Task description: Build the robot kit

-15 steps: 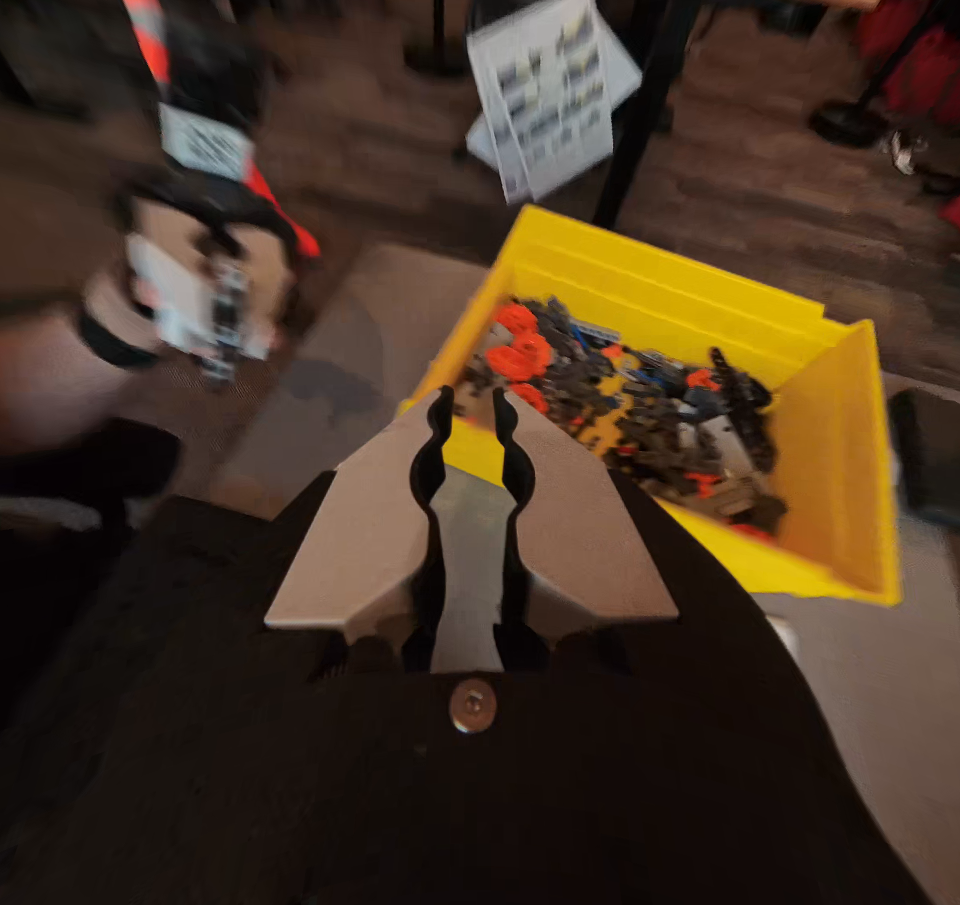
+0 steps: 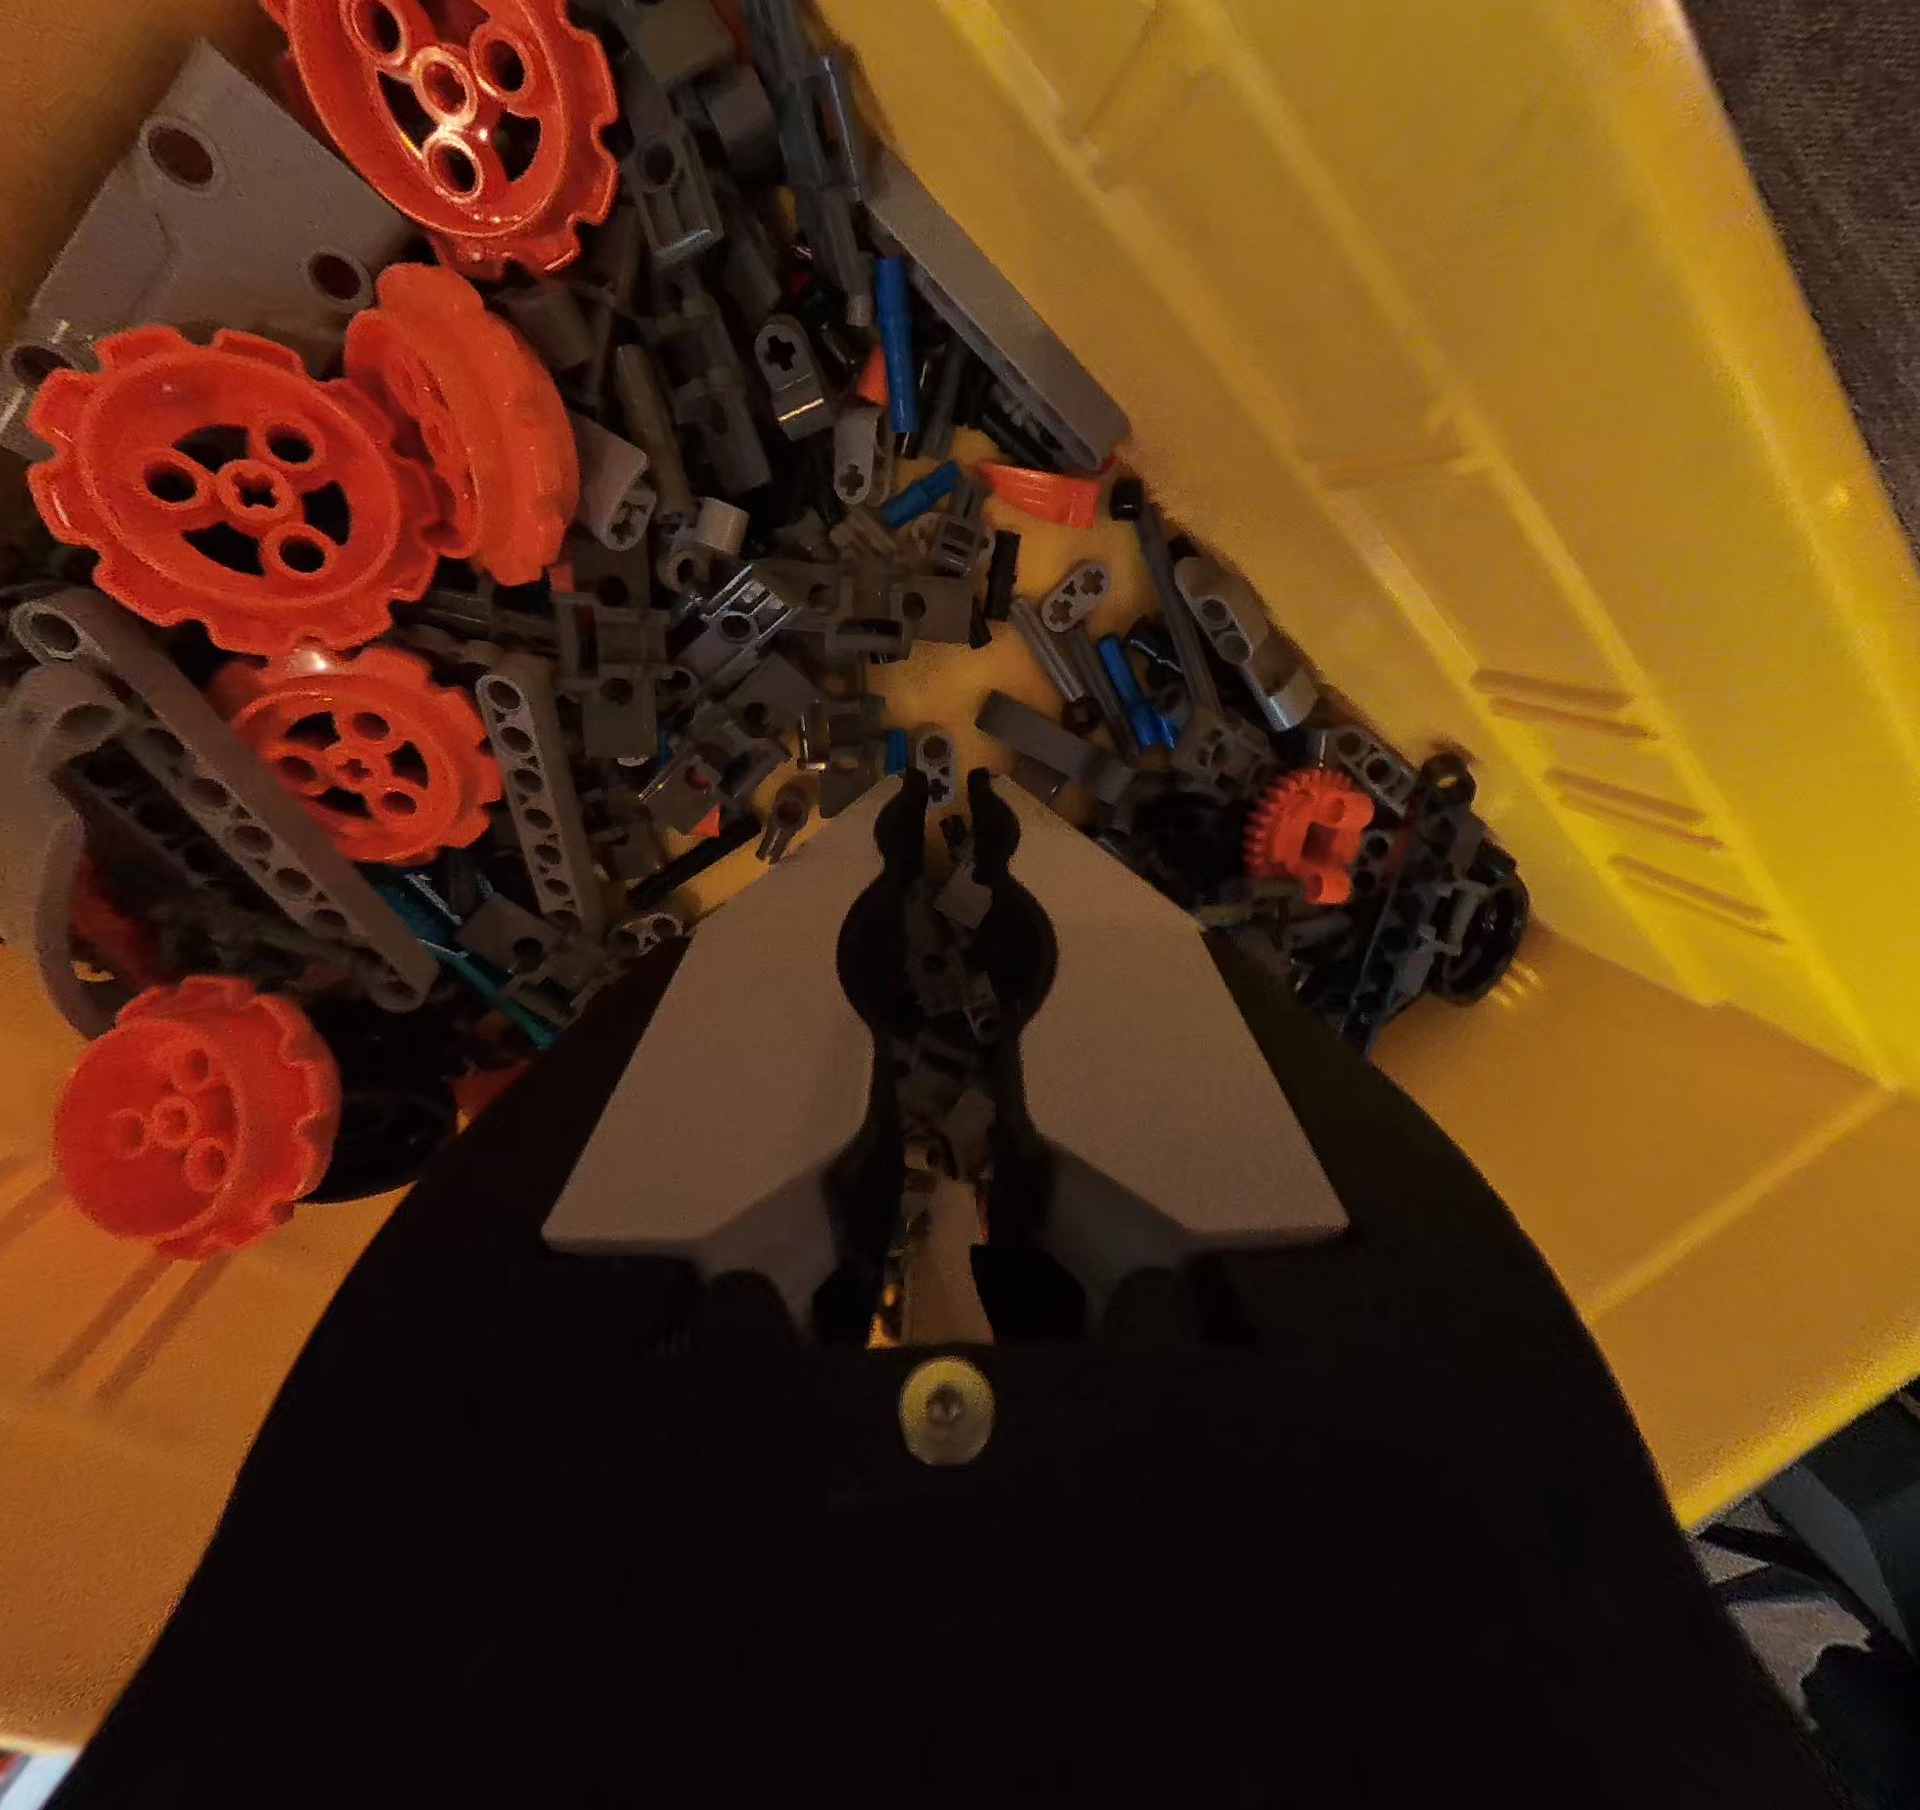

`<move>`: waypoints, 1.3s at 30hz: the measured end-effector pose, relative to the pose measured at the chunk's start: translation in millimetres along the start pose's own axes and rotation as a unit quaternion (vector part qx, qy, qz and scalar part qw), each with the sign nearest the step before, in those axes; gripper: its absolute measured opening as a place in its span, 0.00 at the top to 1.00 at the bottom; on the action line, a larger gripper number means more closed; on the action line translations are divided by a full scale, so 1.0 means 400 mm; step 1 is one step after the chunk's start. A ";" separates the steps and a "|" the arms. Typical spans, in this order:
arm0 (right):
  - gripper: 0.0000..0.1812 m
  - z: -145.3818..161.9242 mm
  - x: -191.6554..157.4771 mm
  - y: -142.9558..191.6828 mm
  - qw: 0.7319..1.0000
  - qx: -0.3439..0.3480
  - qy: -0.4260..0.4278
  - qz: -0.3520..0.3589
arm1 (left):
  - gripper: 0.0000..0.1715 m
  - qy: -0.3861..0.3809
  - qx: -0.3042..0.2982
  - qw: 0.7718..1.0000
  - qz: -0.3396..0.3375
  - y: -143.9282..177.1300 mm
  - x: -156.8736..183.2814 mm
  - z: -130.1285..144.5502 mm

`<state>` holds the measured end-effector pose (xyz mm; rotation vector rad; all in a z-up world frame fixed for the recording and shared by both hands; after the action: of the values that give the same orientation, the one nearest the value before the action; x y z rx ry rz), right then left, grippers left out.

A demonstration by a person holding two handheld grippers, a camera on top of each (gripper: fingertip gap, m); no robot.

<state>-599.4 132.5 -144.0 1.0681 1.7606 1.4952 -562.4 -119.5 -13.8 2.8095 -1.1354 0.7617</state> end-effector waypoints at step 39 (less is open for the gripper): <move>0.96 -0.002 0.010 -0.025 0.999 -0.005 -0.013 -0.048 | 0.97 0.010 -0.001 1.000 0.002 0.007 -0.008 0.006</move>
<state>-604.1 135.2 -153.5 0.9812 1.7594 1.4234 -565.4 -120.0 -17.8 2.7928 -1.1381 0.7863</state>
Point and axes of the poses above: each gripper's, where its closed fingertips meet, y back along the fingers, z out of its underside, x = y × z across the jaws, the point moved 2 cm from there along y, back along the fingers, and after that the axes turned 5 degrees about -z, right-handed, at the moved point
